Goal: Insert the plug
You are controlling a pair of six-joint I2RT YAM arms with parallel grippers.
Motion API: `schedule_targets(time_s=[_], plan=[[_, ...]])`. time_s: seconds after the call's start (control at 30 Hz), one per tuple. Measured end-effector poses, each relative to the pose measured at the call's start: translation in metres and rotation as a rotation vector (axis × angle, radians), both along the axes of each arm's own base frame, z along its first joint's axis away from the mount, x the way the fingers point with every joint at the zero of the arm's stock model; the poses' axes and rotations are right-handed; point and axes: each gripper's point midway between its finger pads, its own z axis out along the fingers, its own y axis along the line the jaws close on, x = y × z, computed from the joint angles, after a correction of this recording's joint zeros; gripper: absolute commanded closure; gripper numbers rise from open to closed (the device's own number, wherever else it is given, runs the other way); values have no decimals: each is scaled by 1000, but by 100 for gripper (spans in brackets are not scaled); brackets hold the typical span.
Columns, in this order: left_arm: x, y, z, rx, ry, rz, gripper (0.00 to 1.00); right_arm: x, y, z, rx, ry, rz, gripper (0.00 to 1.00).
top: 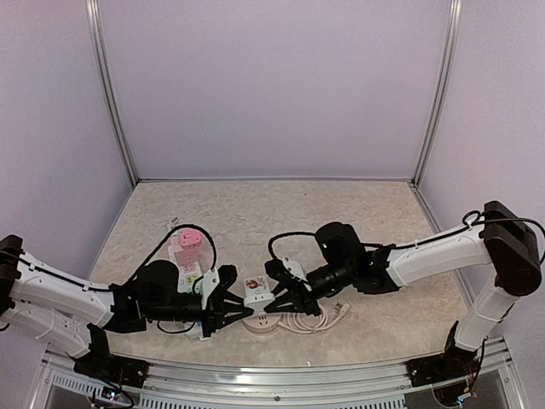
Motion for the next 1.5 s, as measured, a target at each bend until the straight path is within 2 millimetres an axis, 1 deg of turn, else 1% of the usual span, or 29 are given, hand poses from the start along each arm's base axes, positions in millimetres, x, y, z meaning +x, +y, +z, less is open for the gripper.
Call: schedule_targets(time_s=[0.2,0.33,0.4,0.47,0.5,0.57,0.73,0.87,0.93,1.0,1.03,1.13,1.17,1.23,1.33,1.5], plan=[[4,1,-3,10,-5,22,100,2,1,-4,-5,-8,-4,100],[12,5,-15,47,-19,43,100,10,6,-15,-19,-30,-6,100],[15,6,-20,57,-19,44,100,14,7,-19,-29,-43,-15,86],[16,5,-22,58,-22,36,100,14,6,-21,-37,-48,-18,75],[16,5,-22,56,-21,34,100,14,5,-21,-40,-50,-17,72],[16,3,-19,39,-18,30,100,17,4,-23,-53,-68,-27,68],[19,-3,-5,-25,-3,30,100,19,-1,-20,-65,-95,-46,70],[18,-5,-9,-31,28,26,100,20,-5,-17,-66,-108,-64,68],[16,-5,-11,-27,40,20,100,19,-8,-18,-73,-111,-73,67],[16,-6,-11,-28,44,16,100,19,-11,-21,-81,-110,-79,68],[15,-6,-11,-28,45,15,100,19,-11,-22,-84,-110,-80,70],[16,-4,-10,-30,42,22,100,20,-12,-22,-88,-111,-84,85],[16,-4,-11,-30,41,23,100,19,-12,-23,-89,-105,-87,87],[14,-2,-11,-30,24,19,100,17,-12,-23,-91,-76,-84,86],[12,-1,-11,-29,15,17,100,14,-12,-23,-92,-57,-77,83],[13,0,-13,-24,24,26,100,17,-11,-25,-89,-62,-78,81]])
